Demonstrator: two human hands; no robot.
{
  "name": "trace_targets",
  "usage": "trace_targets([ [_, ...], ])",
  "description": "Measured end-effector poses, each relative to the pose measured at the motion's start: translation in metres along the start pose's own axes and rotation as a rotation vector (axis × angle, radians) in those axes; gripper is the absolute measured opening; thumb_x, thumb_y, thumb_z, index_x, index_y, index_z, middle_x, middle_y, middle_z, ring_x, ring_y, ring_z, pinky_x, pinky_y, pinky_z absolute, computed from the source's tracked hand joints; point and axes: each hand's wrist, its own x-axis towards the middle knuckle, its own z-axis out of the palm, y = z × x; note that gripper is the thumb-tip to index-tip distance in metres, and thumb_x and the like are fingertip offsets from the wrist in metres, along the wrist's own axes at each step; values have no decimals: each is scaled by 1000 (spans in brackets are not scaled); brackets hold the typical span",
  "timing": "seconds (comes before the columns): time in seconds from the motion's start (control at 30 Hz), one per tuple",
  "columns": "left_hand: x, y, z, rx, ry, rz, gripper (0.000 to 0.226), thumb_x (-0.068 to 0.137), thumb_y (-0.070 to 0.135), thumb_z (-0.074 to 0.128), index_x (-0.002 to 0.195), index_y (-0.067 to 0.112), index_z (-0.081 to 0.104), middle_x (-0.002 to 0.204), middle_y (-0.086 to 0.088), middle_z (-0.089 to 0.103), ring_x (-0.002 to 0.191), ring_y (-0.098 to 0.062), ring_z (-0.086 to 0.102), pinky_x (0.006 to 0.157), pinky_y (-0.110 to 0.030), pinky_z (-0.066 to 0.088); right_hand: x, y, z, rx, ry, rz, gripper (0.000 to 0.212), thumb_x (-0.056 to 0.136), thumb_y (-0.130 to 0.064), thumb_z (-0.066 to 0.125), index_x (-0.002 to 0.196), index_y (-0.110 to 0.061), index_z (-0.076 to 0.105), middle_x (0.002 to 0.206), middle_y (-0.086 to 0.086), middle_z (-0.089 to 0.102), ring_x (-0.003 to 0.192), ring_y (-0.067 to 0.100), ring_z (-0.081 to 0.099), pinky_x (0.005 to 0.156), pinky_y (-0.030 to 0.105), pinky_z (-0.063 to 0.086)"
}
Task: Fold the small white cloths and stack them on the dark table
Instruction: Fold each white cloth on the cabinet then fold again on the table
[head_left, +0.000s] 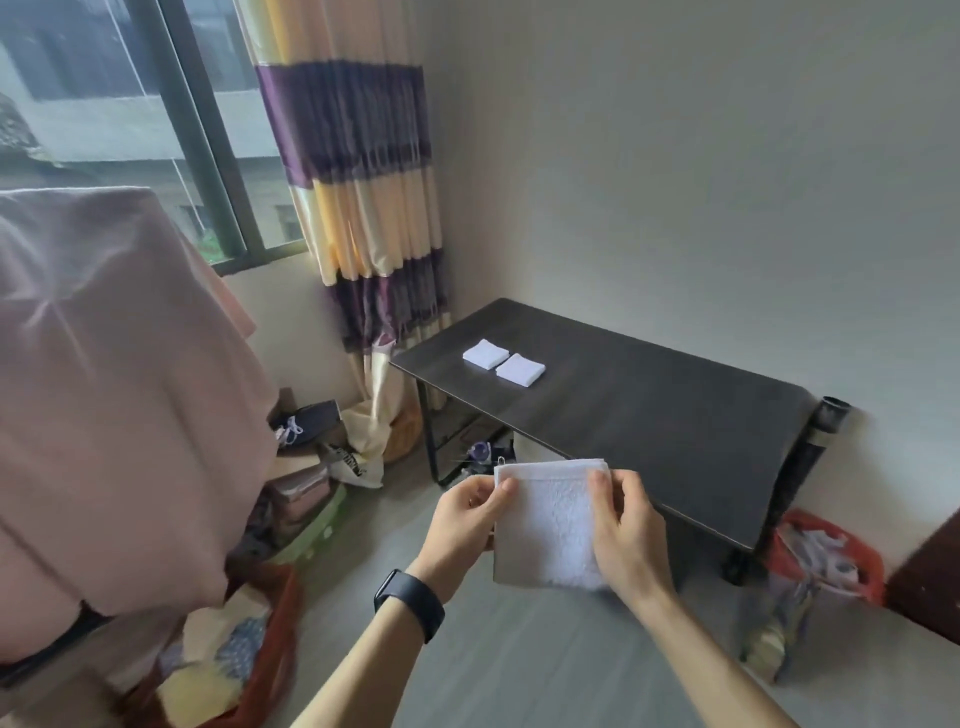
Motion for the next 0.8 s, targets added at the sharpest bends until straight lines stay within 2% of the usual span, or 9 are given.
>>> trace_targets([
  [0.2,131,0,-36,-5,100,-61,21,97,28,63,91,8,68,79,1,65,72,-13,61,68,-33,52,124,17,80,-8,-116,1,25,100,-42,47,87,-22,53,73,-2,65,68,9,58,62,26,46],
  [0.3,194,-3,-57,16,154,-90,24,95,33,66,91,10,72,80,-1,67,74,-15,61,70,-38,54,179,24,114,-43,-167,14,22,100,-41,48,89,-23,54,71,-5,65,69,5,59,65,34,48],
  [0.4,255,-7,-76,17,165,-102,25,92,39,68,90,15,75,83,-2,68,75,-15,61,71,-39,53,234,32,149,-58,-191,11,22,99,-42,50,89,-23,56,73,-5,67,71,5,60,68,36,50],
  [0.5,320,-12,-95,1,174,-127,23,93,34,68,89,12,74,81,-1,68,74,-14,61,69,-36,54,288,42,190,-55,-203,21,21,98,-43,51,88,-25,57,75,-8,67,73,4,60,67,30,50],
  [0.63,415,-20,-128,-28,157,-153,17,92,28,69,97,12,73,79,3,70,70,-10,63,63,-23,53,361,53,247,-54,-217,34,17,98,-39,54,87,-27,58,72,-17,66,72,1,60,61,16,45],
  [0.7,465,-25,-146,-15,132,-165,17,91,26,70,96,11,72,77,3,70,68,-7,63,59,-19,50,397,59,274,-54,-211,62,16,98,-37,55,87,-26,59,70,-19,65,70,1,60,60,14,44],
  [0.8,535,-30,-166,8,84,-202,17,89,28,74,93,12,73,78,1,66,72,-11,61,66,-26,49,446,66,308,-51,-197,108,16,98,-37,56,86,-27,60,74,-18,66,73,0,60,62,11,44],
])
